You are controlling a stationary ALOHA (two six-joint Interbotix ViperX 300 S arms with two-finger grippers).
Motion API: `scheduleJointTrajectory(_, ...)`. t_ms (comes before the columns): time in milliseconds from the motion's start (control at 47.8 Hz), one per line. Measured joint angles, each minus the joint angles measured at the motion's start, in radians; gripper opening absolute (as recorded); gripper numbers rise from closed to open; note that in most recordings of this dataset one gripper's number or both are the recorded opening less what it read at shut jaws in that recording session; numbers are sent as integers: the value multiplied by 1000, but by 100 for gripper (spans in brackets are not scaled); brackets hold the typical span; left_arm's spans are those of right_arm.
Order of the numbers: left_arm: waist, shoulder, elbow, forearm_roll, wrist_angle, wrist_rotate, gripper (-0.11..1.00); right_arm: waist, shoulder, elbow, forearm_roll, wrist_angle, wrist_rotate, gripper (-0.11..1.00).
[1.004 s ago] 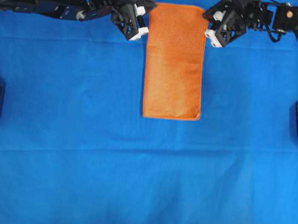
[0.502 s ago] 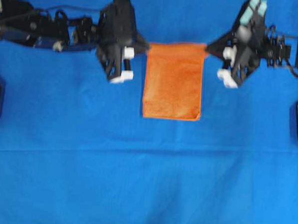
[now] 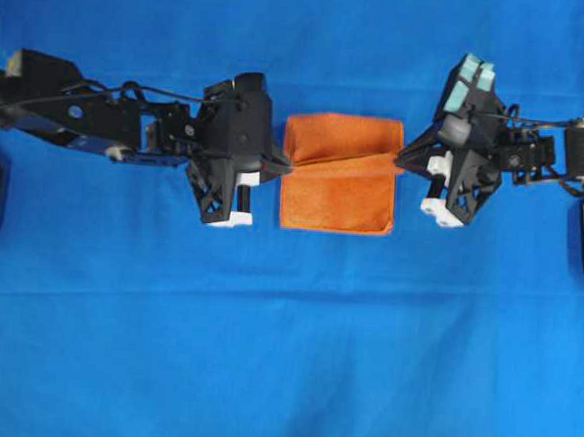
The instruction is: Fold the orange towel.
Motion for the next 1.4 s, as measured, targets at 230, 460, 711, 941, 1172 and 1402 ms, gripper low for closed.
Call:
scheduleJointTrajectory(230,-8,69,5,2,-51,0,3,12,72,2,14,-28,2,2)
scheduleJointTrajectory(460,-34,86,11,2,-81,0,3,15,77,6,17,-57,2,2)
scheduleJointTrajectory(711,-35,87,17,0,-94,0,3,20,89,6,32,-91,2,3)
scheduleJointTrajectory(941,-35,87,17,2,-94,0,43,55,104,3,61,-97,2,57)
scheduleJointTrajectory(1172,-34,51,23,2,-44,41,74,86,71,-12,63,-78,3,61)
scheduleJointTrajectory(1402,-25,-109,37,2,83,61,70,97,-133,-21,55,64,-15,61)
